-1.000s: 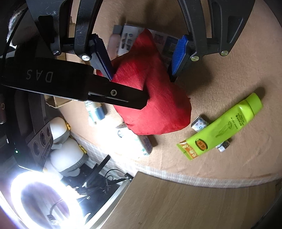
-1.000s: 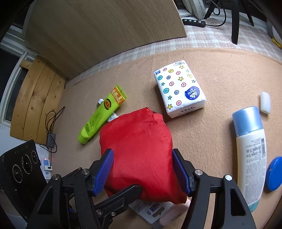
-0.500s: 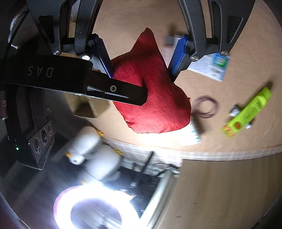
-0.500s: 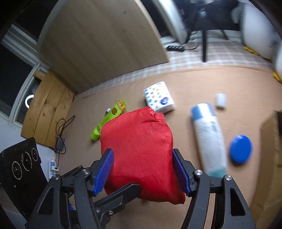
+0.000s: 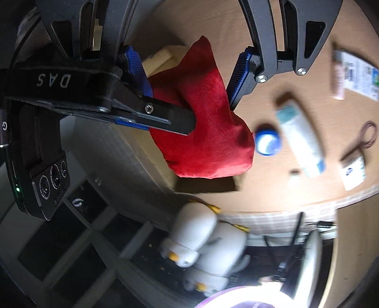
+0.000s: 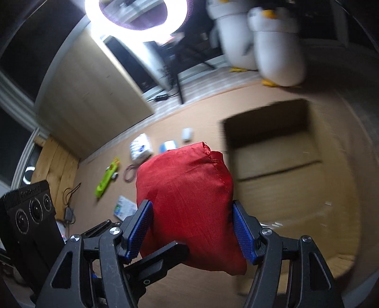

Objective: Organize objects
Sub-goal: 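Carry the red pouch with the right tool into the cardboard box, then open the right tool to drop the pouch and withdraw, then lower the right tool onto the blister-pack card and grasp it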

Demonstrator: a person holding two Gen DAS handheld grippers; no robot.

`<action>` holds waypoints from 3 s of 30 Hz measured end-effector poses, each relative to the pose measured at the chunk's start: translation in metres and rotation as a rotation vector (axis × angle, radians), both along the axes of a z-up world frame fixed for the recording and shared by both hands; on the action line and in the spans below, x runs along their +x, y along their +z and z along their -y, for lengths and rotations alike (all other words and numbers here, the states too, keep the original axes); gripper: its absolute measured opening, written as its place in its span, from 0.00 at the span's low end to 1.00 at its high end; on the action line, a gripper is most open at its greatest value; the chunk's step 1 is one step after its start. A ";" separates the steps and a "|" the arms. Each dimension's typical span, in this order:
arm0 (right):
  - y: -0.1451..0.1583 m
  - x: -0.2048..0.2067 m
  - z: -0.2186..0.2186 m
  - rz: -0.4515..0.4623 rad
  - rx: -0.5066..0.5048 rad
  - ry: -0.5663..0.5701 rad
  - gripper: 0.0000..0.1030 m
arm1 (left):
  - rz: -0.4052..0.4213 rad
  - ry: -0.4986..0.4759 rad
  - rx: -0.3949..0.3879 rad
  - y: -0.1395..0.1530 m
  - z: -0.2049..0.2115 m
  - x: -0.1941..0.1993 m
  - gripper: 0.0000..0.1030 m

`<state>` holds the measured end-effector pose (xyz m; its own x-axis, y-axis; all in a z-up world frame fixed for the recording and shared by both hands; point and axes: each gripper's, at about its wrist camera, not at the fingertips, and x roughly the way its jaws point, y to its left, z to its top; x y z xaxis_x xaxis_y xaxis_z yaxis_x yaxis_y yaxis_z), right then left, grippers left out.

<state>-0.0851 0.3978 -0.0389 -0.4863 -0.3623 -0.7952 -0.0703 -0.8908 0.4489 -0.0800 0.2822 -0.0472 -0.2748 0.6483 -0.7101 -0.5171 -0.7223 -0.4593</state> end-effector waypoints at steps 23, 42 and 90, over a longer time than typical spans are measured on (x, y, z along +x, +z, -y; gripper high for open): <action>-0.011 0.040 -0.089 0.015 0.071 -0.158 0.62 | -0.006 -0.090 -0.078 -0.014 -0.068 0.015 0.66; 0.004 0.027 -0.038 -0.103 0.093 -0.087 0.64 | -0.035 0.120 -0.127 -0.004 0.078 0.012 0.66; -0.107 -0.114 0.255 0.254 0.074 0.522 0.65 | 0.060 0.565 -0.184 -0.031 0.348 0.068 0.66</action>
<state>-0.1987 0.1424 -0.1456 -0.0491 -0.4419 -0.8957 0.2889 -0.8647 0.4108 -0.0120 -0.0660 -0.0779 -0.4971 0.2778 -0.8220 -0.0062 -0.9485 -0.3169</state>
